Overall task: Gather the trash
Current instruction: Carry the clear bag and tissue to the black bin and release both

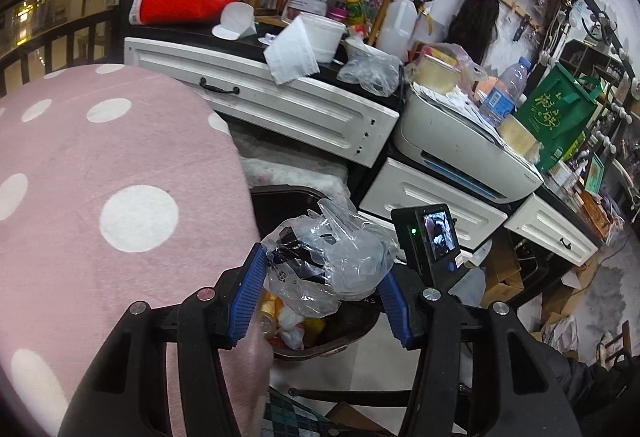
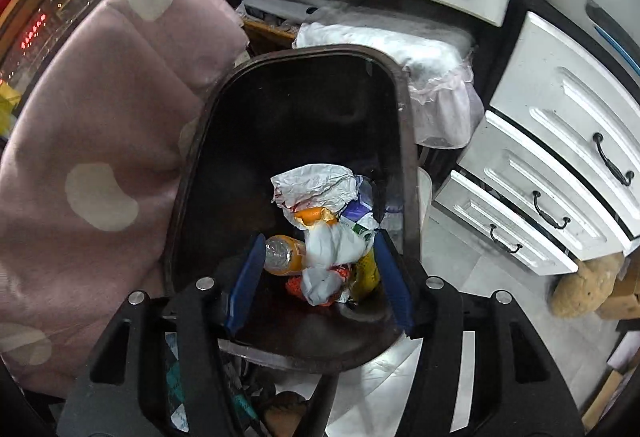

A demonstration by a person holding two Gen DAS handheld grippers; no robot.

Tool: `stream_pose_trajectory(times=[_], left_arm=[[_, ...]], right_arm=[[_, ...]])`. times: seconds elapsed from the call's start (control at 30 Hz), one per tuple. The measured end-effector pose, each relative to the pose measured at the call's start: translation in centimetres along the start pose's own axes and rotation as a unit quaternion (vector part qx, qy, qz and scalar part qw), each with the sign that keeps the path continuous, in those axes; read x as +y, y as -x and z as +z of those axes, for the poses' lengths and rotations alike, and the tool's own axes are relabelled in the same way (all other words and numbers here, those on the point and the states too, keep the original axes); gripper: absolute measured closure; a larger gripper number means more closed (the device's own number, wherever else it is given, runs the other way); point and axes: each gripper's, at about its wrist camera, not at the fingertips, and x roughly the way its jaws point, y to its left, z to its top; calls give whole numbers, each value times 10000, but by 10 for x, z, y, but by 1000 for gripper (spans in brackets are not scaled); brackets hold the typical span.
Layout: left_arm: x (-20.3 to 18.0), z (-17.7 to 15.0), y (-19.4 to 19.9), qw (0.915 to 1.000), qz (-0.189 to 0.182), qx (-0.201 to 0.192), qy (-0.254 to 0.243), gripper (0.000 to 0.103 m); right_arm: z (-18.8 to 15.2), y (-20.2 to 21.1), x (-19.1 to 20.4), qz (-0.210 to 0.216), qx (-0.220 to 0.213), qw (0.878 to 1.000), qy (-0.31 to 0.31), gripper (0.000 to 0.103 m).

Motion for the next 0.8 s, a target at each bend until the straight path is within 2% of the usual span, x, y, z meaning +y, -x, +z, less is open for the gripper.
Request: stream_pose_trajectory(times=[0.07, 0.17, 0.33, 0.8], left_arm=[[-6, -1, -7, 9999, -42, 57, -72, 50], [-15, -3, -16, 9997, -125, 144, -143, 50], [-25, -7, -38, 9988, -237, 377, -210, 50], [-27, -24, -96, 9948, -25, 961, -335, 50]], right_arm=[[1, 10, -4, -4, -102, 9999, -54, 46], [3, 29, -10, -23, -346, 9993, -142, 34], [5, 52, -20, -76, -617, 9977, -255, 34], [5, 76, -35, -99, -863, 9951, -480, 34]])
